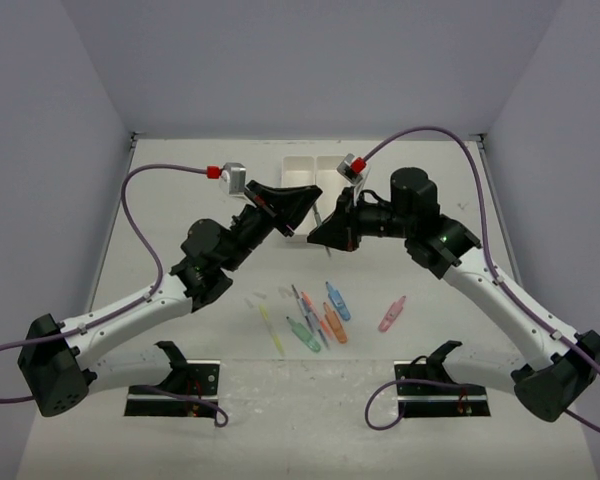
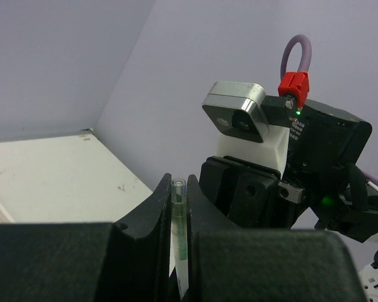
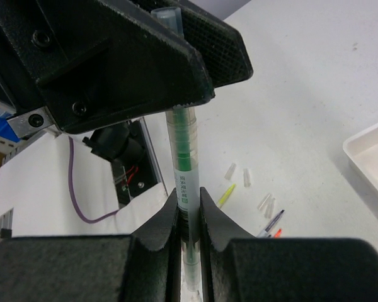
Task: Sort the stationery into containers
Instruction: Close the pen cap on the pen.
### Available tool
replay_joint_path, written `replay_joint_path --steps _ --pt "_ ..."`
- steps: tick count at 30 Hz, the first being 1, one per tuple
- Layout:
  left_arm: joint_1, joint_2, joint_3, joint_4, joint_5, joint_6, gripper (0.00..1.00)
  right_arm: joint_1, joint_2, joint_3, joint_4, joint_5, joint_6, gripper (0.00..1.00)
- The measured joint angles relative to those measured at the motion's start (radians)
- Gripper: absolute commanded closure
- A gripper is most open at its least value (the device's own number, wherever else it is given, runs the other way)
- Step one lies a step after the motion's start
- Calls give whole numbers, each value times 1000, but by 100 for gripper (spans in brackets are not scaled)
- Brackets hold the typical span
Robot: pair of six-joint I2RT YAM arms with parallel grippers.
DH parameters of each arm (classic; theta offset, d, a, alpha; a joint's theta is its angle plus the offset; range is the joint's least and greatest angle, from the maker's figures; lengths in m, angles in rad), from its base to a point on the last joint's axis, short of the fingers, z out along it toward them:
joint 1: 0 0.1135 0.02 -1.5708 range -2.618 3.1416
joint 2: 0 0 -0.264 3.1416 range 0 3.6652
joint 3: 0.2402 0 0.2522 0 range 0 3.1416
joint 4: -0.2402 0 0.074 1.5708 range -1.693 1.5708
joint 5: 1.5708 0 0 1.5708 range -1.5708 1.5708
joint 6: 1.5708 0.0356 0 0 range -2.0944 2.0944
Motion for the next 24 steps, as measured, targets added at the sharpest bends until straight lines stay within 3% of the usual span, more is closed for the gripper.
replay_joint_path --steps 10,15,20,22,24 --pt "-15 40 -5 54 -27 6 100 -16 69 56 -49 -68 -9 100" --pt "-37 41 60 -98 -57 69 99 -8 57 -3 7 -49 -10 100" --pt "-88 36 230 -457 -128 171 70 24 -18 -166 208 12 3 100" --pt "-111 36 293 -565 -144 185 52 33 -51 -224 279 37 10 100" --pt "-126 36 340 -632 -160 192 42 35 -70 -255 324 65 18 100"
